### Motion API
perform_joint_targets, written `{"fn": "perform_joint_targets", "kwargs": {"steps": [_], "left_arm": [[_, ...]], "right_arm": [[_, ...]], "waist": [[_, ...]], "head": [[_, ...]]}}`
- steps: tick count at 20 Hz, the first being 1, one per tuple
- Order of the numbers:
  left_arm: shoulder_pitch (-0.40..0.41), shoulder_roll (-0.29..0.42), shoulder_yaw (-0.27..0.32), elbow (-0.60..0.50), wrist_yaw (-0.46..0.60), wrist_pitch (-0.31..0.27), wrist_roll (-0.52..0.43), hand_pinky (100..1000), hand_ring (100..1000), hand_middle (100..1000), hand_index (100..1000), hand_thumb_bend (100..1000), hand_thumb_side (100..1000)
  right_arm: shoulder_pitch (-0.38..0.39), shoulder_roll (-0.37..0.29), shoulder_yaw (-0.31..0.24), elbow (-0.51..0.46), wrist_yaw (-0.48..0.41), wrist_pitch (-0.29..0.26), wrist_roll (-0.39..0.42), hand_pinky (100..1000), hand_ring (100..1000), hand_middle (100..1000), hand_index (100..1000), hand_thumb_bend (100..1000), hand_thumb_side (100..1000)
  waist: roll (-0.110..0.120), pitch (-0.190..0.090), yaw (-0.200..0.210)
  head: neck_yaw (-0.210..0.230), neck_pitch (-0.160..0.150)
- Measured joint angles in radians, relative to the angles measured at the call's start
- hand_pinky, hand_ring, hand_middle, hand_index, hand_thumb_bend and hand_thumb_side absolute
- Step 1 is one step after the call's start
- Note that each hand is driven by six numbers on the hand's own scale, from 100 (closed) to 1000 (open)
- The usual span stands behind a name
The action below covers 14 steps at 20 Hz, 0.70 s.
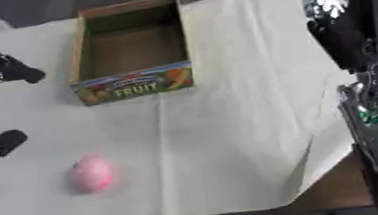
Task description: Pick up objects on the table and place them in the box.
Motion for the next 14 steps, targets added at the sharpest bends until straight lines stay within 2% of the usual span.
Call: {"fn": "perform_joint_targets", "kwargs": {"steps": [2,4,5,7,8,9,10,11,14], "left_arm": [[-0.006,0.0,-0.017,0.0,-0.007,-0.003,-0.055,717,729,700,900,532,956],[-0.006,0.0,-0.032,0.0,-0.024,-0.004,-0.101,717,729,697,894,601,966],[-0.006,0.0,-0.037,0.0,-0.032,-0.004,-0.119,717,729,696,893,663,970],[-0.006,-0.001,-0.046,0.0,-0.048,-0.001,-0.147,718,733,701,895,688,971],[-0.006,-0.001,-0.05,0.0,-0.056,0.0,-0.156,721,737,710,901,683,970],[-0.005,-0.001,-0.054,0.0,-0.062,0.002,-0.164,736,756,734,902,628,954],[-0.004,-0.001,-0.059,0.0,-0.067,0.006,-0.171,740,760,736,902,620,951],[-0.003,-0.001,-0.064,0.0,-0.07,0.011,-0.176,769,792,757,909,574,927],[0.008,-0.003,-0.08,0.0,-0.068,0.034,-0.194,771,795,759,928,535,894]], "right_arm": [[0.0,0.0,0.002,0.0,-0.002,0.0,0.001,580,807,583,777,166,635],[0.0,0.0,0.003,0.0,-0.003,0.0,0.002,580,807,583,777,166,635],[0.0,0.0,0.003,0.0,-0.004,0.0,0.002,580,807,583,777,165,635],[0.0,0.0,0.003,0.0,-0.005,0.0,0.002,580,807,583,776,164,634],[0.0,0.0,0.003,0.0,-0.005,0.0,0.002,580,807,583,776,164,634],[0.0,0.001,0.003,0.0,-0.005,0.0,0.002,580,807,582,776,163,634],[0.0,0.001,0.003,0.0,-0.005,0.0,0.002,580,807,582,776,163,634],[0.0,0.001,0.003,0.0,-0.005,0.0,0.002,580,808,581,775,163,634],[0.001,0.001,0.003,0.0,-0.005,0.0,0.006,580,808,581,773,161,633]], "waist": [[0.0,0.0,0.0],[0.0,0.0,0.0],[0.0,0.0,0.0],[0.0,0.0,0.0],[-0.001,-0.001,0.0],[-0.001,-0.002,0.0],[-0.001,-0.004,0.0],[-0.001,-0.006,0.0],[-0.001,-0.006,0.001]], "head": [[0.001,0.0],[0.002,-0.001],[0.002,-0.001],[0.003,-0.001],[0.003,-0.002],[0.004,-0.003],[0.004,-0.005],[0.005,-0.006],[0.008,-0.008]]}}
